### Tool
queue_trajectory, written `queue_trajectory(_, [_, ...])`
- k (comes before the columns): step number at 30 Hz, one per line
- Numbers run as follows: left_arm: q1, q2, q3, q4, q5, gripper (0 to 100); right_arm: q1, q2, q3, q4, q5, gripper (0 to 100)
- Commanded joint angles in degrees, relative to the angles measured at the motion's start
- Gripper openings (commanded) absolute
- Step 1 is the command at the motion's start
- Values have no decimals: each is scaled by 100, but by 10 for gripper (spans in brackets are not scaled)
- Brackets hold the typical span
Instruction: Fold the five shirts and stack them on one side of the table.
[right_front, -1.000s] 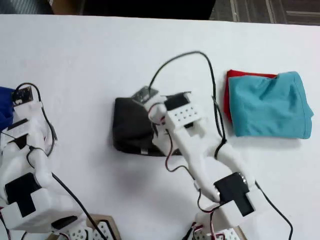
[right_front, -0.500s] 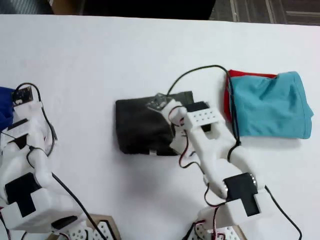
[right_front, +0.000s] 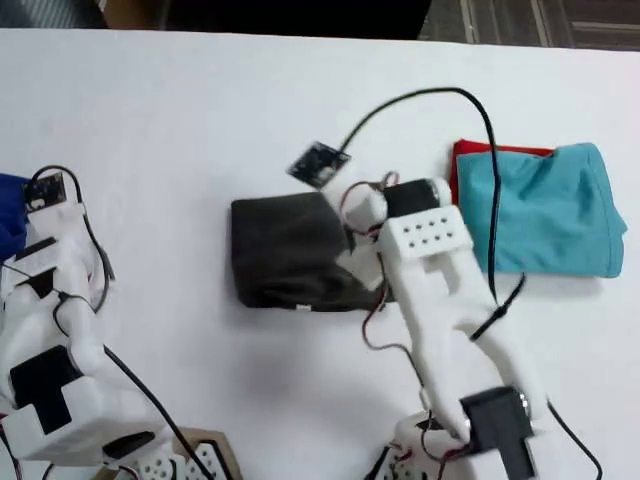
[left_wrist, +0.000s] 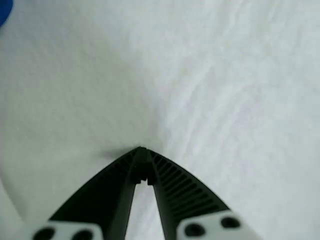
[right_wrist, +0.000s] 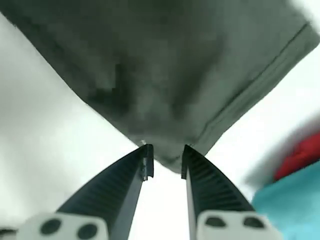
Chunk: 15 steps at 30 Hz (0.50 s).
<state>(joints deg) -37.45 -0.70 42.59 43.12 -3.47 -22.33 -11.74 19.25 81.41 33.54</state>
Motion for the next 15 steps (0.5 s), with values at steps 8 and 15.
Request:
queue_trajectory(8, [-563,-220,-57,-229,484,27,-1754,875,-114,-1473,-1380,108])
queue_trajectory(15, [-712,-211,-48,-299,747,26,-2255,1833,-70,-1640,-1380,108])
